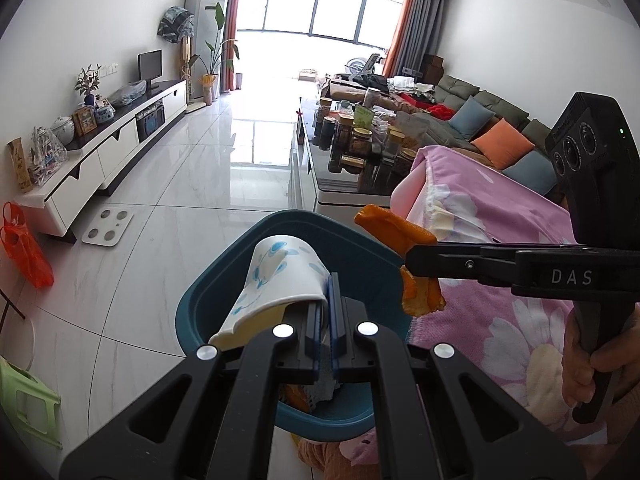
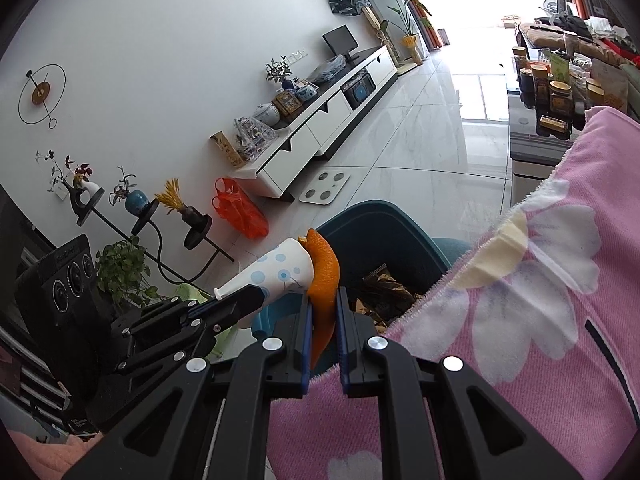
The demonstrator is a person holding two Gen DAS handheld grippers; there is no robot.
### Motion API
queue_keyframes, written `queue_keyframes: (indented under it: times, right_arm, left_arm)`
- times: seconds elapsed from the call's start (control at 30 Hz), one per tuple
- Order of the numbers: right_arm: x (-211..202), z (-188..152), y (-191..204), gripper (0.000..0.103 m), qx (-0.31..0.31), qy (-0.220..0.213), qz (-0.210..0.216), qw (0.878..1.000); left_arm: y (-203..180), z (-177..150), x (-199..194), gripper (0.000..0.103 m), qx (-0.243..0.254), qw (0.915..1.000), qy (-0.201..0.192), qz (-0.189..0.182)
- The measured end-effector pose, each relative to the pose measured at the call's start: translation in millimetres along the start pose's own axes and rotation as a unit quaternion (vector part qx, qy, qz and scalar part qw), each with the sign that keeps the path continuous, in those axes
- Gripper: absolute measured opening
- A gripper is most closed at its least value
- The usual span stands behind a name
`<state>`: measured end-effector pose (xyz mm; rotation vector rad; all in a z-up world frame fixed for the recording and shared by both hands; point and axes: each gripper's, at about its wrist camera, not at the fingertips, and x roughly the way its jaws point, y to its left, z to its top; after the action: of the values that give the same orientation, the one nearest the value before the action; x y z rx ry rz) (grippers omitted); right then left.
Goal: Collect trash
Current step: 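Hold the paper cup and orange peel over the teal bin with both tools, then open both tools to drop the paper cup and orange peel into the bin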
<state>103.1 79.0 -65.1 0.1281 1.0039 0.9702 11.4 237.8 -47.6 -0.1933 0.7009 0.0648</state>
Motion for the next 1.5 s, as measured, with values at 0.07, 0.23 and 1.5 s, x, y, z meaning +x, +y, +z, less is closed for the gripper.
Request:
queue_keyframes:
  times: [0.07, 0.23, 1.5]
  right_arm:
    - [5, 1, 2, 0.01, -0.002, 0.005, -0.001, 1.0]
    - [14, 4, 6, 0.01, -0.008, 0.015, -0.008, 1.0]
    - [41, 14, -2, 0.028, 0.005, 0.035, -0.037, 0.999]
  left_arm:
    - [2, 0, 3, 0.004, -0.002, 1.0, 0.002, 0.0]
    - [4, 0, 12, 0.004, -0.006, 1.0, 0.008, 0.001]
    - [27, -12, 81, 0.032, -0.067, 0.9952, 0.069, -0.017]
